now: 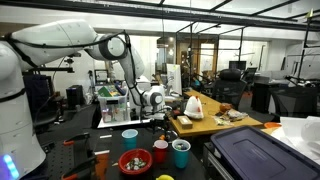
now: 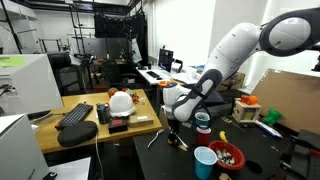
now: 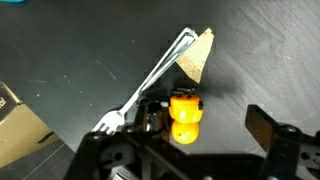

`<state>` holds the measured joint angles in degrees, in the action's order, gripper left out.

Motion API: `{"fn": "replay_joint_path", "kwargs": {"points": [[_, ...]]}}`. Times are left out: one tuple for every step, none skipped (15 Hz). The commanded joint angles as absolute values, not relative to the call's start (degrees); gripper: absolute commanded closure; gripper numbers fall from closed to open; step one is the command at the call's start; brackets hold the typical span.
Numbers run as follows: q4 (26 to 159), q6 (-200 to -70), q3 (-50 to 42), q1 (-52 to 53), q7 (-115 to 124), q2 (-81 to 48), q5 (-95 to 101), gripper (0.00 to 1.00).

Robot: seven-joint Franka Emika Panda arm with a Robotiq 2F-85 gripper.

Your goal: Put all the South Park toys in the green cup

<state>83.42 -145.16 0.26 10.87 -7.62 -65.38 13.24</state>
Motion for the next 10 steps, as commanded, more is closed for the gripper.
{"fn": "replay_joint_path", "kwargs": {"points": [[78.3, -141.66, 0.59, 10.93, -7.35, -67.45, 12.72, 0.0], [77.07, -141.04, 0.79, 10.67, -7.49, -67.98, 12.44, 0.0], [75.93, -140.35, 0.86, 10.52, -7.49, -68.5, 12.22, 0.0], [74.7, -139.35, 1.01, 10.27, -7.54, -69.11, 11.85, 0.0], [73.56, -138.35, 1.16, 9.99, -7.6, -69.71, 11.43, 0.0], [72.56, -137.45, 1.27, 9.8, -7.65, -70.23, 11.07, 0.0], [71.54, -136.59, 1.38, 9.62, -7.74, -70.87, 10.82, 0.0], [70.61, -135.77, 1.59, 9.4, -7.84, -71.56, 10.58, 0.0], [69.67, -134.9, 1.71, 9.23, -7.87, -72.22, 10.37, 0.0], [68.74, -133.84, 1.97, 8.95, -7.92, -72.92, 9.96, 0.0]]}}
